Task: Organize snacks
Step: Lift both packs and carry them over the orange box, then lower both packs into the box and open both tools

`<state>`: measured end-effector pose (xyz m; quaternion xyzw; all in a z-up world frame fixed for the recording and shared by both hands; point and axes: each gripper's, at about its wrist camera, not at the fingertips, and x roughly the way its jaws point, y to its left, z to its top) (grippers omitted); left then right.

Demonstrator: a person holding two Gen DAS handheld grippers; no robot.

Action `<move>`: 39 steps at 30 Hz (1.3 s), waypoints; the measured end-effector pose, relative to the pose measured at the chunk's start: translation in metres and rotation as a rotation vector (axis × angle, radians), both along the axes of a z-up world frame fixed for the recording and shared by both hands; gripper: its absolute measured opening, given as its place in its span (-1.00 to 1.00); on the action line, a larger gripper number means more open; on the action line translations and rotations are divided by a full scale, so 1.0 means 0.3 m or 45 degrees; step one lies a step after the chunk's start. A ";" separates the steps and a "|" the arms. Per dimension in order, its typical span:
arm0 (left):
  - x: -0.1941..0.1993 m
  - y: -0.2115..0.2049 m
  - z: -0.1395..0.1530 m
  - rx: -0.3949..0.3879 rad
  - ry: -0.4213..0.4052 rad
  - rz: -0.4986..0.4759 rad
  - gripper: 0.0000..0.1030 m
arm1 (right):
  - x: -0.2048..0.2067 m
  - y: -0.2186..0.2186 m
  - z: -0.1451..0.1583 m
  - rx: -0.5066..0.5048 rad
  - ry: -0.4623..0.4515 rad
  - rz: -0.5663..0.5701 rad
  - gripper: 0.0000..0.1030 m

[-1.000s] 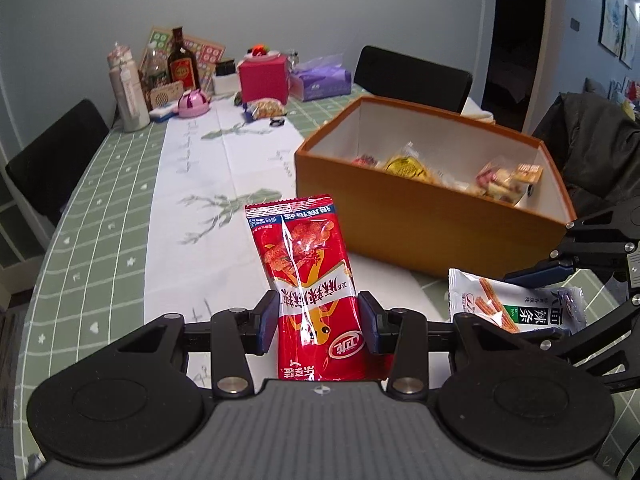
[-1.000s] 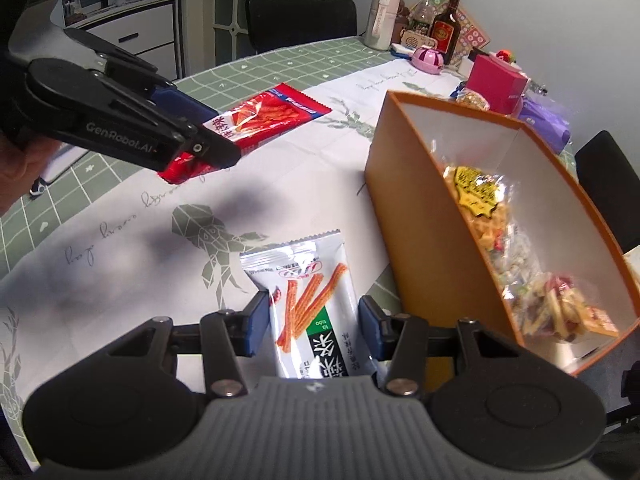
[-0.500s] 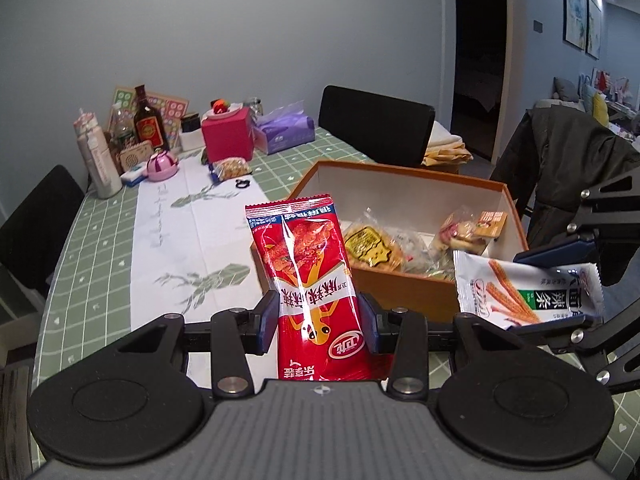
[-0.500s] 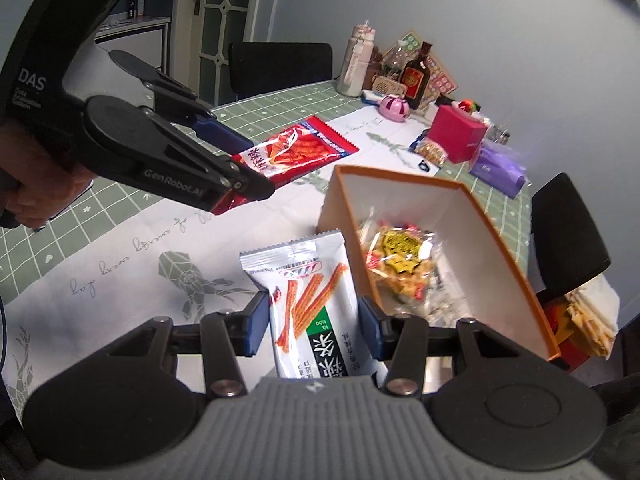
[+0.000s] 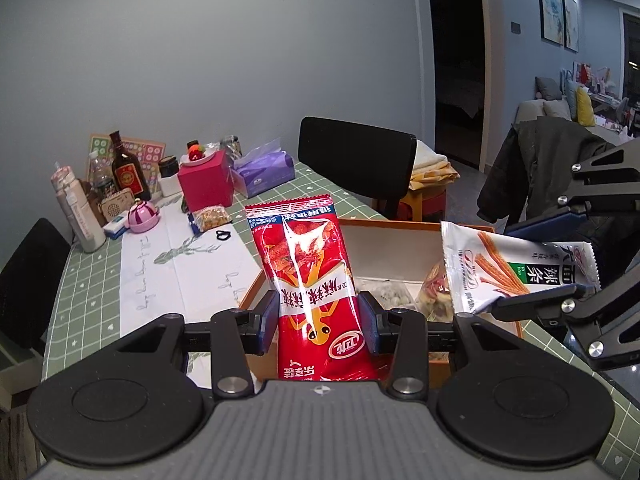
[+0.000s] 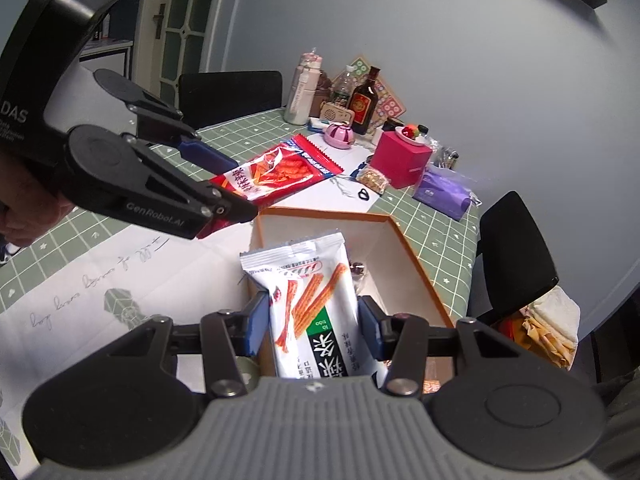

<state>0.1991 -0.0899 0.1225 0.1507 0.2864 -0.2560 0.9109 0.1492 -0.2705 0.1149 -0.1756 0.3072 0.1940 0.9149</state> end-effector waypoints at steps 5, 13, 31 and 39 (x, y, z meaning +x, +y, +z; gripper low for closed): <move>0.042 -0.054 -0.023 0.031 0.012 -0.024 -0.07 | 0.077 -0.046 -0.023 0.047 0.025 -0.066 -0.08; 0.179 -0.109 -0.104 0.053 0.130 -0.029 -0.07 | 0.221 -0.084 -0.124 0.106 0.120 -0.171 -0.08; 0.454 -0.246 -0.318 0.485 0.230 -0.109 -0.07 | 0.554 -0.095 -0.339 0.246 0.344 -0.394 -0.08; 0.469 -0.319 -0.374 0.640 0.243 -0.243 -0.07 | 0.631 -0.114 -0.402 0.303 0.386 -0.427 -0.07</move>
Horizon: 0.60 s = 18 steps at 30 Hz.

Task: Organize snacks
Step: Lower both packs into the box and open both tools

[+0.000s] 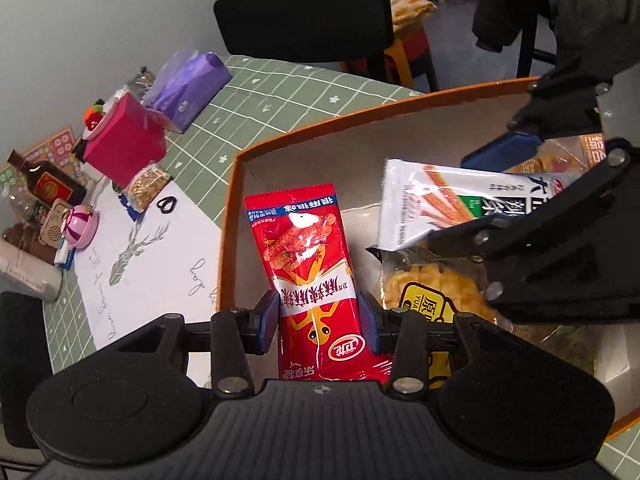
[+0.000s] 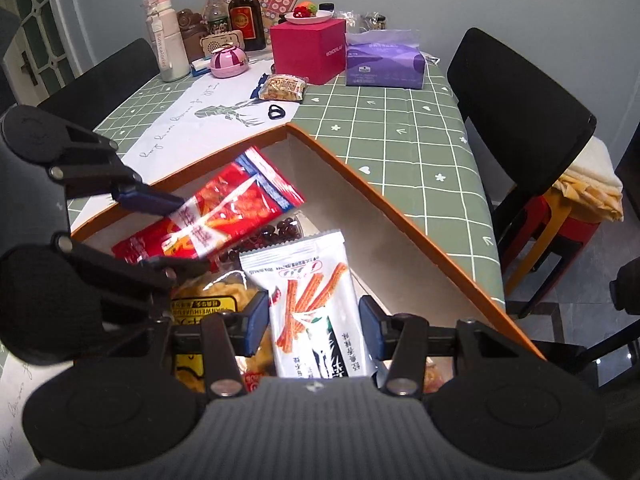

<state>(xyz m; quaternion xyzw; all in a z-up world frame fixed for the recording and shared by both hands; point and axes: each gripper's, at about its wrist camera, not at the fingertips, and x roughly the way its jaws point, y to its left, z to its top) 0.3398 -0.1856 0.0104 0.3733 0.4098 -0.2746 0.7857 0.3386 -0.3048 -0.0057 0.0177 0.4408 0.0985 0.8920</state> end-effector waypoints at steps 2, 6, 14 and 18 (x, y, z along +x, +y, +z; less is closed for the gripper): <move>0.012 -0.010 -0.017 0.014 0.010 0.003 -0.07 | 0.015 0.001 -0.013 0.000 0.002 -0.012 -0.08; 0.041 -0.012 -0.048 0.016 0.043 0.038 -0.07 | 0.042 -0.008 -0.040 0.026 0.011 -0.043 -0.07; 0.030 -0.018 -0.080 0.043 0.025 0.052 0.11 | 0.073 -0.012 -0.073 0.051 0.045 -0.083 -0.04; 0.031 -0.007 -0.055 0.033 0.016 0.083 0.13 | 0.075 -0.015 -0.068 0.056 0.054 -0.091 -0.01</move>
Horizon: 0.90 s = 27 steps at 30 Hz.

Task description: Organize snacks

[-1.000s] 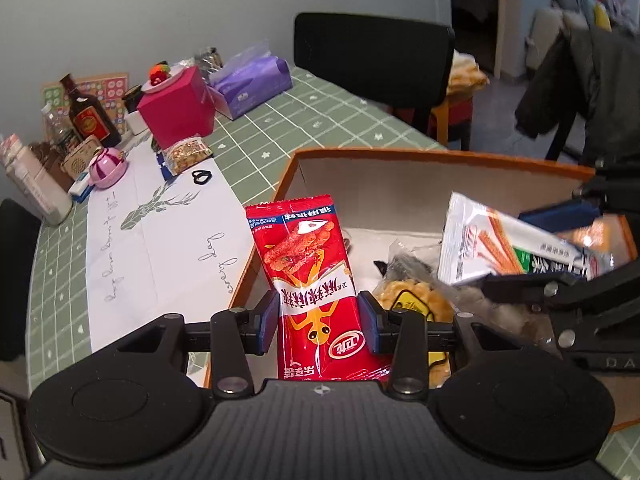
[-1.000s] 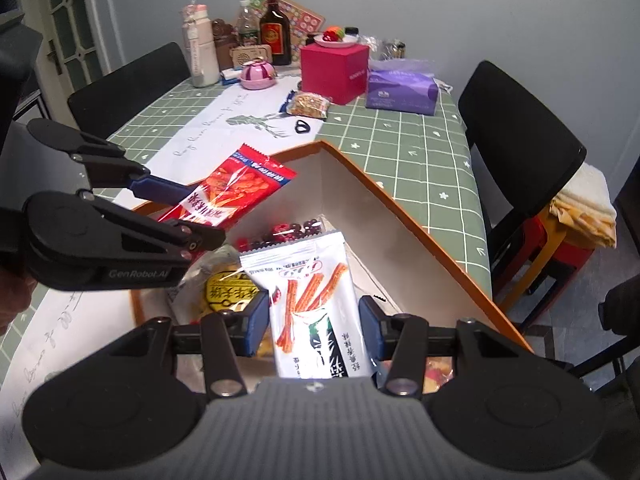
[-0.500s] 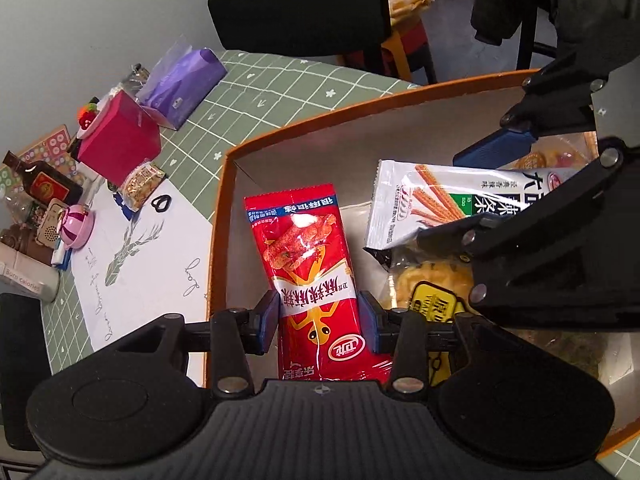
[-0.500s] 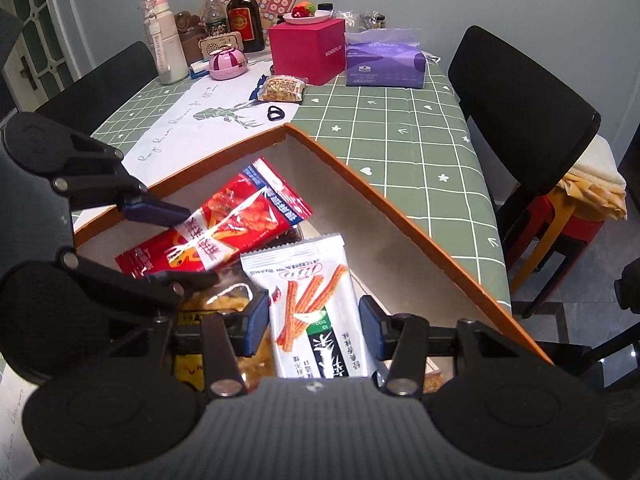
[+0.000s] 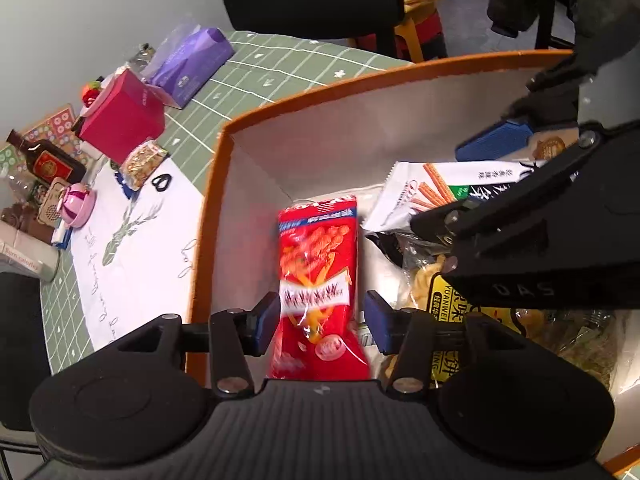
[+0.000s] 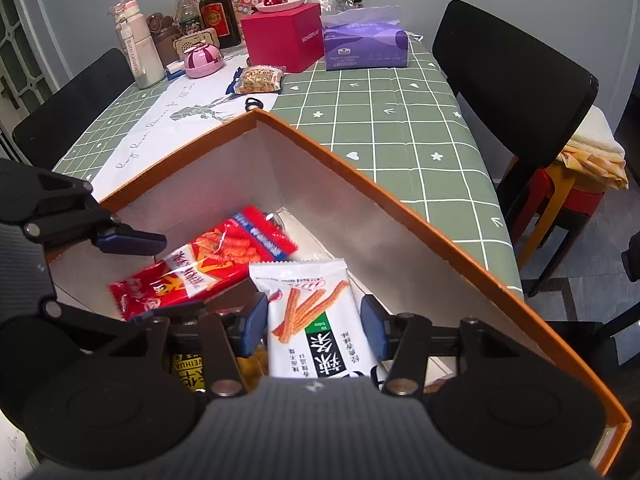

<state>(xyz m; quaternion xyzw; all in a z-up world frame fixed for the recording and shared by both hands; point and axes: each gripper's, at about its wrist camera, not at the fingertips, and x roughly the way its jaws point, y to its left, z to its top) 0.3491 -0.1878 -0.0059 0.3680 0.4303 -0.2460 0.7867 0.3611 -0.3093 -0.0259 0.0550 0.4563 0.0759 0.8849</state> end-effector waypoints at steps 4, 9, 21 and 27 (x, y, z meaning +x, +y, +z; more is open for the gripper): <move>-0.005 0.017 0.047 -0.036 -0.017 0.030 0.26 | -0.016 -0.010 0.021 0.002 -0.013 -0.005 0.00; -0.017 0.044 0.125 -0.136 -0.017 0.081 0.27 | -0.047 -0.026 0.080 -0.004 -0.044 -0.021 0.00; -0.138 0.126 0.345 -0.501 -0.050 0.370 0.53 | -0.244 -0.074 0.302 0.053 -0.185 -0.116 0.12; -0.274 0.174 0.419 -0.643 -0.157 0.432 0.74 | -0.405 -0.087 0.381 0.106 -0.284 -0.170 0.32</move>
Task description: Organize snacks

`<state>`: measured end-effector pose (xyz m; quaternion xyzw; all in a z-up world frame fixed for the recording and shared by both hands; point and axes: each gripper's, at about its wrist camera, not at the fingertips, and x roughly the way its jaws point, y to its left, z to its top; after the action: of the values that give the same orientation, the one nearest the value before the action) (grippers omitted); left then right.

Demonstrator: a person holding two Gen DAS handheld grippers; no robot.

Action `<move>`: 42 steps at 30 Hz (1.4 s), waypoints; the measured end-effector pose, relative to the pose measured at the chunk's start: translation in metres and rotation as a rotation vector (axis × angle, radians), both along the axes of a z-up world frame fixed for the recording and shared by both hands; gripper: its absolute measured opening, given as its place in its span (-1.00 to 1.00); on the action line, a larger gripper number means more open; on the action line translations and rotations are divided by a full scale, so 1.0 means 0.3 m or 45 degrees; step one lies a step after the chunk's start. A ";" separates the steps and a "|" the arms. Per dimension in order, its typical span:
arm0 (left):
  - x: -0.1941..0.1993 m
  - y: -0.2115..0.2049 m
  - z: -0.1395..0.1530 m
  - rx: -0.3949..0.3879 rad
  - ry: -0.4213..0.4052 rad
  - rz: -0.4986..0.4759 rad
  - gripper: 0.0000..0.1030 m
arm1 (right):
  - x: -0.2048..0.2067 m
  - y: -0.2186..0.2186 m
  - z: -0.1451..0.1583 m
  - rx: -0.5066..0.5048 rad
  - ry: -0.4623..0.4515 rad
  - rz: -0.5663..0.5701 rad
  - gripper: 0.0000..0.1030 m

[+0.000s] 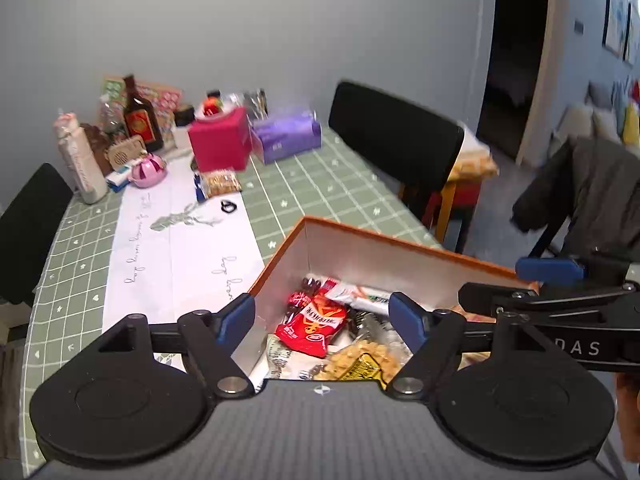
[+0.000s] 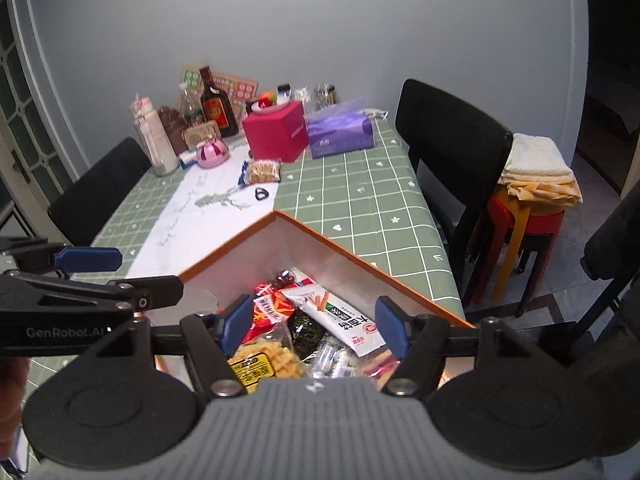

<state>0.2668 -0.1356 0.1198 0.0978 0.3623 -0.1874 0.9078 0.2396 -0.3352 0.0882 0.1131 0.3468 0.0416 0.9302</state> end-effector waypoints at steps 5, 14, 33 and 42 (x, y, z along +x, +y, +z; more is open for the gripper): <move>-0.131 0.025 0.000 -0.052 -0.097 0.025 0.78 | -0.158 0.024 0.029 0.007 -0.140 -0.042 0.60; -0.274 0.073 -0.115 -0.098 -0.028 0.136 0.78 | -0.379 0.107 -0.062 0.016 -0.202 -0.124 0.72; -0.447 0.076 -0.270 -0.073 0.071 0.164 0.89 | -0.543 0.084 -0.208 0.048 -0.094 -0.193 0.93; -0.450 0.064 -0.278 -0.066 0.088 0.166 0.89 | -0.554 0.084 -0.207 0.007 -0.082 -0.202 0.93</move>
<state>0.1318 -0.1164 0.0365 0.0439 0.3940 -0.1404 0.9073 0.0736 -0.3102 0.0262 0.1416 0.3065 -0.0277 0.9409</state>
